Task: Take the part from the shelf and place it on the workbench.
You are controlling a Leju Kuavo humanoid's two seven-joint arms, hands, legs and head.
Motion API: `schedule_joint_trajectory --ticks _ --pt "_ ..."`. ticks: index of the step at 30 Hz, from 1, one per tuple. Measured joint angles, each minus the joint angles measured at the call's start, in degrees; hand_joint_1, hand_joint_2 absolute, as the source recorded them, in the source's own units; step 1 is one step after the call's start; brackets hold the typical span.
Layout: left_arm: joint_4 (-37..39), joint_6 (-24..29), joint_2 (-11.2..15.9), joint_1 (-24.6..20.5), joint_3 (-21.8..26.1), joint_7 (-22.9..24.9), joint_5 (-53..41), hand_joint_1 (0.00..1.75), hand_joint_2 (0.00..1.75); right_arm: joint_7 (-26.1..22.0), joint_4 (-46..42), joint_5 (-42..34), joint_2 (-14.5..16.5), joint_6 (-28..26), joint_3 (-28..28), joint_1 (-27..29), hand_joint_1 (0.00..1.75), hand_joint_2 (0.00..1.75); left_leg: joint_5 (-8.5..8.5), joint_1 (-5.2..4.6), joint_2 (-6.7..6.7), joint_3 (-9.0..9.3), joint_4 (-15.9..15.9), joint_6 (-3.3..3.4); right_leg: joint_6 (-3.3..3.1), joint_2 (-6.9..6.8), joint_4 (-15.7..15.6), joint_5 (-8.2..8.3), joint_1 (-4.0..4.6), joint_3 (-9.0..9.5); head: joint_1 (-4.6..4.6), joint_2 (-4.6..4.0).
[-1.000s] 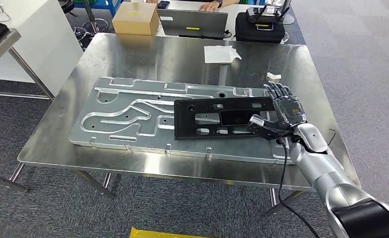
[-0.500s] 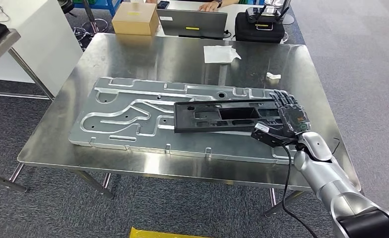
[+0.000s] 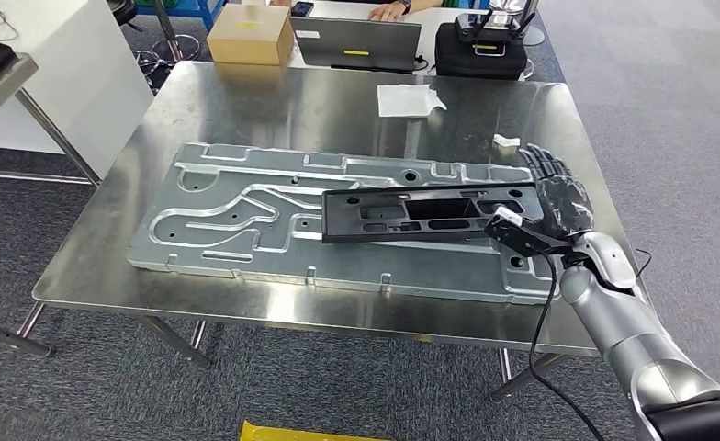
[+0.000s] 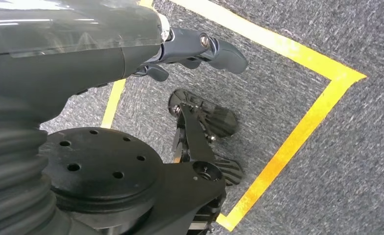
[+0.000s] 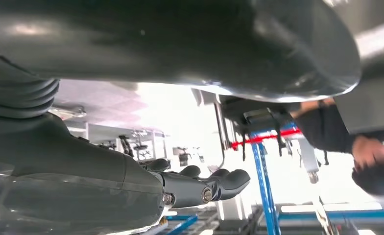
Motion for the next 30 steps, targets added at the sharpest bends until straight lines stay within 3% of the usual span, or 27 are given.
schedule_joint_trajectory --ticks 2,11,15,17,20,21,22,23,25,26,27,30 --pt "0.0 0.0 0.0 0.0 0.0 -0.2 0.2 0.00 0.00 -0.2 -0.9 -0.6 0.0 0.4 -0.5 -0.3 0.00 0.00 0.00 0.00 -0.02 0.00 0.0 0.00 0.00 -0.02 0.0 0.00 0.00 0.00 0.00 0.00" --pt "0.0 -0.4 0.2 0.0 0.1 -1.0 0.0 0.00 0.00 0.4 -4.8 -0.2 0.1 -1.0 -2.8 5.0 0.00 0.00 -0.11 -0.26 -0.09 -0.09 0.3 0.31 0.20 -0.08 -0.1 0.09 -0.18 0.03 0.00 0.01" --pt "0.0 -0.3 0.5 -0.1 0.2 -0.9 0.3 0.00 0.00 -0.5 -6.1 -0.9 -0.6 -1.1 -4.6 5.6 0.00 0.00 0.84 -0.36 0.11 0.15 -0.3 0.95 0.90 0.07 -0.2 0.46 -0.49 0.06 0.00 0.00" --pt "0.0 -0.4 0.5 -0.2 0.3 -0.8 0.3 0.00 0.00 -0.4 -7.7 -0.9 -1.5 -0.8 -5.5 5.6 0.00 0.00 1.97 0.00 0.38 0.36 -1.3 1.40 1.46 -0.29 1.9 -1.74 -0.54 -0.75 0.04 0.00" --pt "0.0 -0.8 0.4 -0.1 0.3 -0.4 0.2 0.00 0.00 0.5 -10.0 -0.2 -2.5 0.1 -6.5 6.2 0.00 0.00 2.70 0.37 0.63 0.00 -1.6 1.54 2.52 -0.93 12.3 -8.20 -1.29 -4.27 0.08 0.00" --pt "0.0 -0.9 0.4 -0.1 0.3 -0.3 0.2 0.00 0.00 0.7 -10.7 0.1 -2.7 0.4 -6.7 6.7 0.00 0.00 2.80 0.49 0.70 -0.21 -1.5 1.41 2.92 -1.03 15.0 -9.22 -1.70 -4.94 0.08 0.00" --pt "0.0 -0.9 0.4 -0.1 0.3 -0.3 0.2 0.00 0.00 0.9 -11.3 0.4 -2.8 0.5 -6.8 7.1 0.00 0.00 2.88 0.66 0.77 -0.44 -1.3 1.24 3.35 -1.17 15.7 -9.18 -2.13 -4.63 0.09 0.00" --pt "0.0 -1.0 0.4 -0.1 0.3 -0.2 0.2 0.00 0.00 1.1 -11.8 0.6 -2.9 0.6 -6.9 7.4 0.00 0.00 2.89 0.91 0.83 -0.75 -1.0 0.98 3.81 -1.36 14.0 -8.22 -2.57 -3.12 0.09 0.00" --pt "0.0 -1.1 0.4 -0.2 0.3 -0.2 0.2 0.00 0.00 1.4 -12.6 1.0 -3.0 0.7 -7.2 7.5 0.00 0.00 2.73 1.39 0.88 -1.49 -0.2 0.19 4.72 -1.76 6.4 -5.95 -3.22 1.98 0.09 0.00" --pt "0.0 -1.1 0.4 -0.3 0.3 -0.2 0.2 0.00 0.00 1.4 -12.8 1.1 -3.1 0.8 -7.4 7.4 0.00 0.00 2.64 1.50 0.87 -1.82 0.2 -0.30 4.69 -1.68 3.5 -5.19 -3.24 3.81 0.08 0.00" --pt "0.0 -1.1 0.4 -0.3 0.3 -0.3 0.2 0.00 0.00 1.5 -12.9 1.1 -3.2 1.0 -7.5 7.4 0.00 0.00 2.60 1.49 0.82 -2.05 0.6 -0.79 4.43 -1.57 1.8 -5.10 -3.17 4.78 0.07 0.00" --pt "0.0 -1.2 0.3 -0.4 0.3 -0.3 0.2 0.00 0.00 1.4 -12.9 0.8 -3.8 1.7 -8.0 7.3 0.00 0.00 2.82 1.44 0.68 -2.57 0.9 -2.18 2.68 -1.31 1.6 -5.16 -2.86 4.25 0.05 0.01"
